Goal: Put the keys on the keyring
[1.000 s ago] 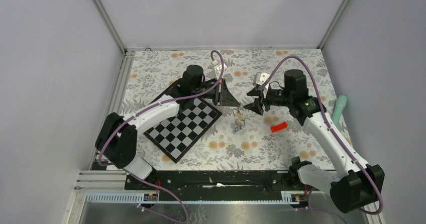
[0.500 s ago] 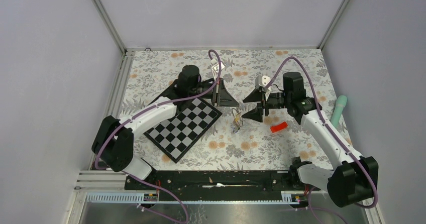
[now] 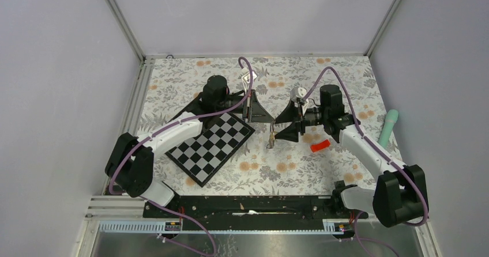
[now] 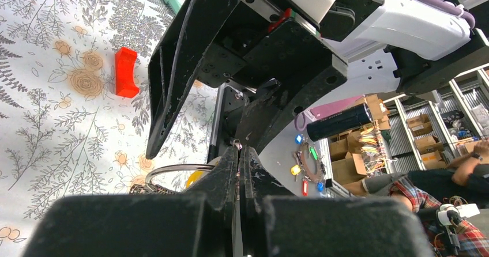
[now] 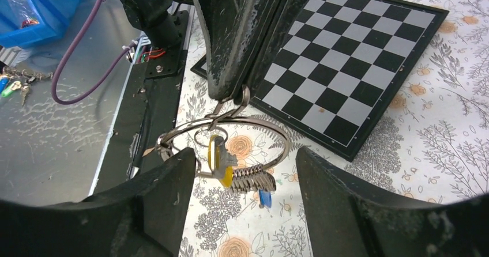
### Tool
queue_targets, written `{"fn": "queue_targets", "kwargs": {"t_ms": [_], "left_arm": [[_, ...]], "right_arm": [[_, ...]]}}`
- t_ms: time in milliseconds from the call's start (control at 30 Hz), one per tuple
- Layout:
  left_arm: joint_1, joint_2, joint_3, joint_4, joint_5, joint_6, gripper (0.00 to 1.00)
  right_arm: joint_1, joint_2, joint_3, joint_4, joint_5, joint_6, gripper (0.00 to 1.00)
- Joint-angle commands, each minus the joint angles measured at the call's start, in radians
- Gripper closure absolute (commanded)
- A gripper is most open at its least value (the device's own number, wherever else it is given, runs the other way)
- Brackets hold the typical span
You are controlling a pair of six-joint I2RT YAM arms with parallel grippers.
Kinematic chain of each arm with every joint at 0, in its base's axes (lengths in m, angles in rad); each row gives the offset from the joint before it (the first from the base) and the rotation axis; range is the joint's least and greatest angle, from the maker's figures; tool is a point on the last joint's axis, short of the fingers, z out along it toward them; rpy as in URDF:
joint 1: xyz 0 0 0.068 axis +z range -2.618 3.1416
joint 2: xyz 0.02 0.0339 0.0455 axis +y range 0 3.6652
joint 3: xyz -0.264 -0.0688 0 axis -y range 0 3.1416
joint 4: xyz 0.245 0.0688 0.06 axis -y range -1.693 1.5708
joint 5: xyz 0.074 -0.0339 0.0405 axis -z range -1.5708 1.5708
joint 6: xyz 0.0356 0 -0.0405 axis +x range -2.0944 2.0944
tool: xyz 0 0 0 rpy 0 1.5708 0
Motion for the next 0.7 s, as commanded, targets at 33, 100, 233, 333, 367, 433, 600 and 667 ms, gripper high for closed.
{"fn": "queue_targets", "kwargs": {"t_ms": [33,100,233,333,367,433,600,667], "left_arm": [[0.005,-0.033,0.0,0.099,0.03,-0.026,1.0],[0.005,-0.033,-0.002,0.098,0.028,-0.026,1.0],[0.006,-0.033,-0.006,0.098,0.024,-0.025,1.0],[0.009,-0.035,-0.007,0.096,0.023,-0.023,1.0],[0.008,-0.035,-0.007,0.094,0.022,-0.022,1.0],[0.01,-0.037,-0.007,0.089,0.019,-0.02,1.0],[0.02,-0.041,-0.004,0.04,-0.019,0.007,1.0],[0.022,-0.041,-0.004,0.033,-0.025,0.01,1.0]], "right_arm": [[0.031,0.029,0.002,0.117,-0.043,0.082,0.36],[0.041,0.036,0.0,0.144,-0.046,0.107,0.44],[0.045,0.039,0.002,0.147,-0.04,0.119,0.68],[0.044,0.03,0.031,0.042,-0.015,0.033,0.83],[0.044,0.023,0.043,-0.001,0.002,-0.007,0.87],[0.039,0.007,0.06,-0.079,0.041,-0.074,0.95],[0.024,-0.046,0.085,-0.168,0.124,-0.171,1.0],[0.022,-0.062,0.093,-0.192,0.157,-0.193,1.0]]}}
